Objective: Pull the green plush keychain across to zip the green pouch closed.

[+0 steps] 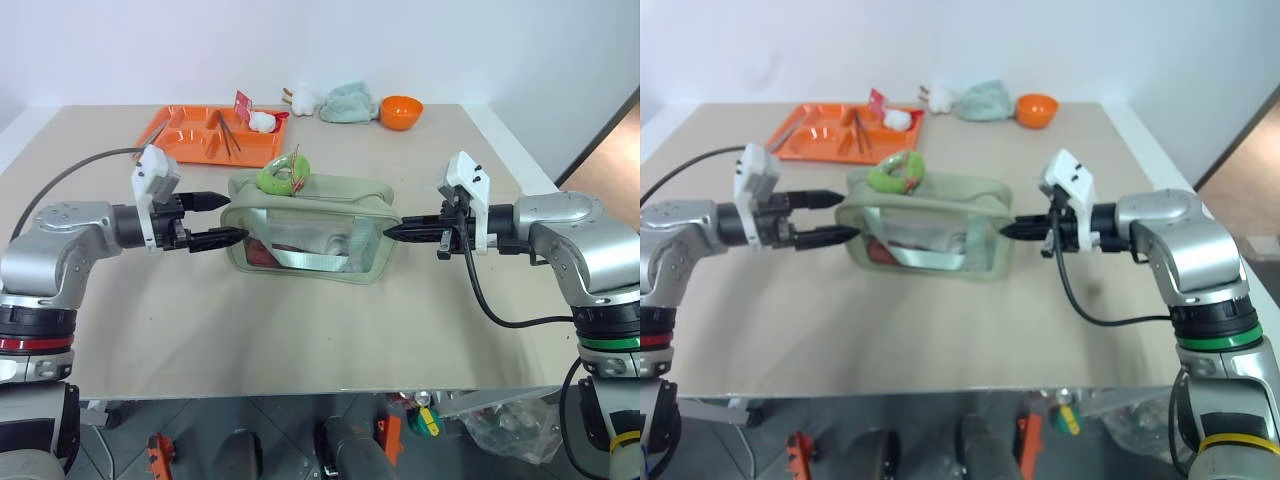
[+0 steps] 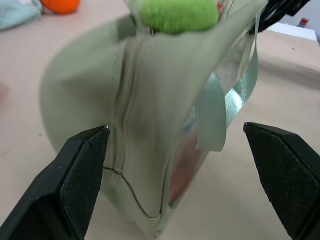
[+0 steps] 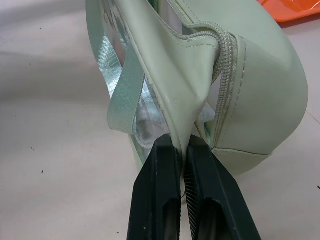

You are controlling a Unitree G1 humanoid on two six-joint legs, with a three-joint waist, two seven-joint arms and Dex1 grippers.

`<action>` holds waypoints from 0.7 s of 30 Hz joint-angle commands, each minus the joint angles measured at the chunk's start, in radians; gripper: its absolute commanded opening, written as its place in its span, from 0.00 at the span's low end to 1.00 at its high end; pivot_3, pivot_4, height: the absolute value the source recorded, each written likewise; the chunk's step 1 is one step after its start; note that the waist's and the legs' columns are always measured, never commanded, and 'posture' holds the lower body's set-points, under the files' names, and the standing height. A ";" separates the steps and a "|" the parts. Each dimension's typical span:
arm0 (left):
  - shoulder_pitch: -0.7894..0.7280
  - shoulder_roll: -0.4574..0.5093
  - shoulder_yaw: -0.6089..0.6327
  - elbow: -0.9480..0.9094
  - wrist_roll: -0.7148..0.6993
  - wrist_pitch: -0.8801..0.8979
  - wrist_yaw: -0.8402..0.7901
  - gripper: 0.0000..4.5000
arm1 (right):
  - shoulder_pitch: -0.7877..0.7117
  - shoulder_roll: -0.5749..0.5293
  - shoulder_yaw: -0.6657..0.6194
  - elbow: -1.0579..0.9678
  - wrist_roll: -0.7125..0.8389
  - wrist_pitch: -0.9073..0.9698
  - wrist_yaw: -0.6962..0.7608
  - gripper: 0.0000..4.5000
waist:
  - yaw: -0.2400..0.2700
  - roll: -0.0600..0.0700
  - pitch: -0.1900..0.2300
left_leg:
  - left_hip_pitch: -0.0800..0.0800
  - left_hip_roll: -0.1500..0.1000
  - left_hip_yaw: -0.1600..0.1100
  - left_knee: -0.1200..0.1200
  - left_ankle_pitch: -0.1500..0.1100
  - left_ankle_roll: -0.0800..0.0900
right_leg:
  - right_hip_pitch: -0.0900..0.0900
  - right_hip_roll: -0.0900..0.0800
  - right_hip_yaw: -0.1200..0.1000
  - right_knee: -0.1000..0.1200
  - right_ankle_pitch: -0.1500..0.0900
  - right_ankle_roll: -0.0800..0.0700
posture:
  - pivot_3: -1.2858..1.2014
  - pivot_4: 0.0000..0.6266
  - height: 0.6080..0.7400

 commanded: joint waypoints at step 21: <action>0.011 -0.018 0.019 -0.060 -0.038 0.027 0.024 0.01 | -0.005 -0.012 -0.004 -0.027 -0.004 -0.010 0.001 0.00 | 0.001 0.000 0.000 | 0.000 0.000 0.000 0.000 0.000 0.000 | 0.000 0.000 0.000 0.000 0.000 0.000 | 0.52 0.24 1.00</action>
